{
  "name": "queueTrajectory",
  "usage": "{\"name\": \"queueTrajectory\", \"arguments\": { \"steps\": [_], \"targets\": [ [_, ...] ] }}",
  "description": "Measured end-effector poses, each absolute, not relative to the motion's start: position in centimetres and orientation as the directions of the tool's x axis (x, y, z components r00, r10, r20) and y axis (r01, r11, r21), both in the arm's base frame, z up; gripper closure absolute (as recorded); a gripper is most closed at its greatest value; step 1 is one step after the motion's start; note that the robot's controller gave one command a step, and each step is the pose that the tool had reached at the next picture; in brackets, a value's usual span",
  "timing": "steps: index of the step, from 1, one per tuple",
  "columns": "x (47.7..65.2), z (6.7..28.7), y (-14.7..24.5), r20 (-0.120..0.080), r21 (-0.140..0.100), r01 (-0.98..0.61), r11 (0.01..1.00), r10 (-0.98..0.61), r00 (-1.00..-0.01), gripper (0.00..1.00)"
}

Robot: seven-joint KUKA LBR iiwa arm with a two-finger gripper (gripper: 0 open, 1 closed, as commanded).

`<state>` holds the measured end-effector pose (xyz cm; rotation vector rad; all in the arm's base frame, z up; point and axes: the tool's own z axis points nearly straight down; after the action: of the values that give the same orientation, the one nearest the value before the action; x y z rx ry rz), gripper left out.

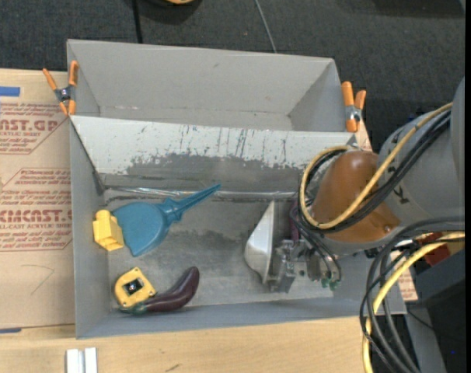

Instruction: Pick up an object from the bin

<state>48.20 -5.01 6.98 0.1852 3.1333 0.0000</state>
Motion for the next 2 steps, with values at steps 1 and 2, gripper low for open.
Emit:
{"name": "queueTrajectory", "arguments": {
  "steps": [1, 2],
  "targets": [
    [48.1, 7.2, -5.0, 0.0, 0.0, 0.118, 0.993, 0.118, -0.993, 1.0],
    [48.0, 8.4, -5.0, 0.003, 0.001, 0.118, 0.993, 0.118, -0.993, 1.0]
  ]
}}
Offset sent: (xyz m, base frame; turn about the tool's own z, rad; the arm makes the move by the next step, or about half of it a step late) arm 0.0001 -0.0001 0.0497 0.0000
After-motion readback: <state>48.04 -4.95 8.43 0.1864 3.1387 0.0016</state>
